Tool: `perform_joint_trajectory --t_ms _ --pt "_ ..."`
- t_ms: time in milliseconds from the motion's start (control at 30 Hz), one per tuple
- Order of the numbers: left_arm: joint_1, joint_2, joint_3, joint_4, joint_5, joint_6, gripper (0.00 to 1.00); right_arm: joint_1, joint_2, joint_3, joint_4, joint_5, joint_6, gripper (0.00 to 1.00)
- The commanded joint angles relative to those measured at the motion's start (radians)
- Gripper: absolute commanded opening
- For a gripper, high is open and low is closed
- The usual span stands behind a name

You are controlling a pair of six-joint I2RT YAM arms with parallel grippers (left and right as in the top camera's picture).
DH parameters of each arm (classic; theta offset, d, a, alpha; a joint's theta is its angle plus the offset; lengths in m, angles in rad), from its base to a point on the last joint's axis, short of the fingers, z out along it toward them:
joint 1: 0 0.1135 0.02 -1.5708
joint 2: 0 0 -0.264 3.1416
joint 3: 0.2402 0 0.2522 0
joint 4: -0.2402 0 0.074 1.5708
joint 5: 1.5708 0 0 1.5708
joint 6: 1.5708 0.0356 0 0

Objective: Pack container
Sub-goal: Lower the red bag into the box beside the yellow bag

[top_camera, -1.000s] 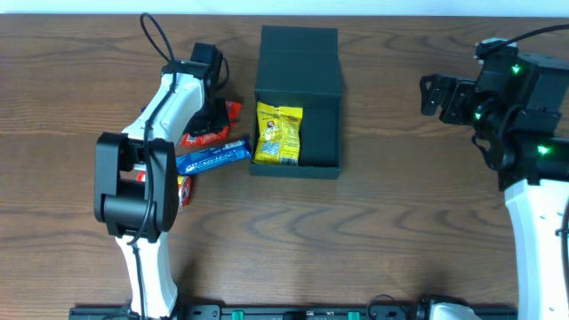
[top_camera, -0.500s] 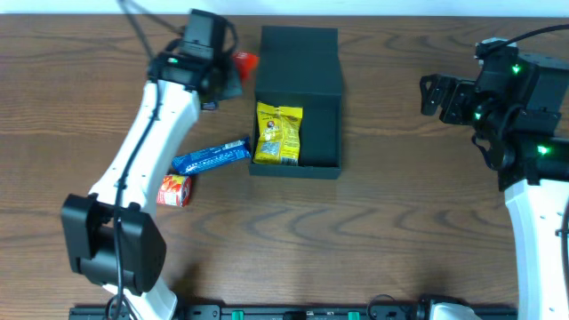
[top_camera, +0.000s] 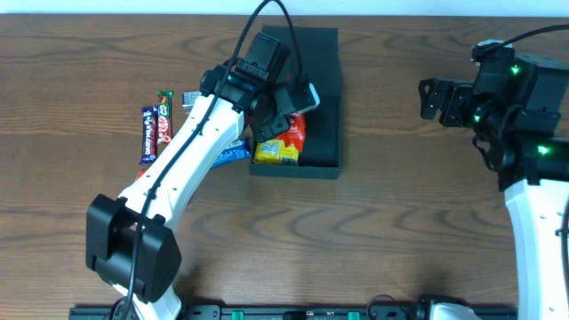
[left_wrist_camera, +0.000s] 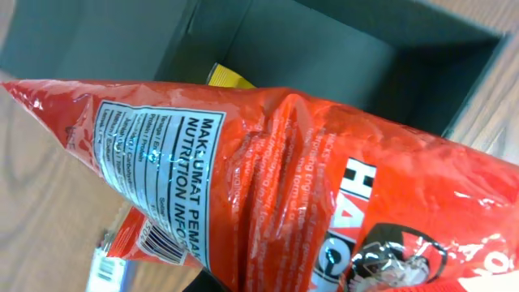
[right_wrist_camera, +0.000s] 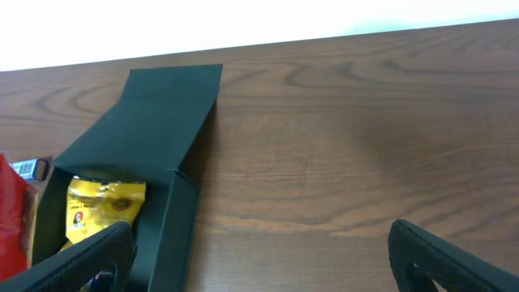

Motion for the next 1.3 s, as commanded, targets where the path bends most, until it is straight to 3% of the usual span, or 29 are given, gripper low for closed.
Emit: perform_joint_trajectory --t_ms 0,533,567,600,633,667,1100,1267 --pt "0.002 0.026 0.004 0.000 0.045 0.135 0.08 -0.005 0.000 0.003 -0.003 -0.007 -0.020 0.99" --pt "0.003 0.193 0.004 -0.019 -0.063 0.208 0.09 -0.005 0.000 0.003 -0.029 -0.008 -0.019 0.99" --pt "0.003 0.194 0.004 -0.019 -0.063 0.208 0.15 -0.005 0.000 0.003 -0.029 -0.008 -0.019 0.99" --pt "0.003 0.194 0.004 -0.019 -0.063 0.208 0.28 -0.005 0.000 0.003 -0.029 -0.008 -0.019 0.99" --pt "0.003 0.194 0.004 -0.019 -0.063 0.207 0.70 -0.005 0.000 0.003 -0.029 -0.008 -0.019 0.99" --pt "0.003 0.194 0.004 -0.018 -0.067 0.207 0.95 -0.005 0.000 0.003 -0.029 -0.008 -0.019 0.99" --pt "0.003 0.053 0.004 0.059 -0.114 0.149 0.96 -0.005 0.000 0.003 -0.029 -0.008 -0.016 0.99" --pt "0.003 -0.053 0.004 0.146 -0.112 0.018 0.97 -0.005 0.000 0.003 -0.029 -0.008 -0.016 0.99"
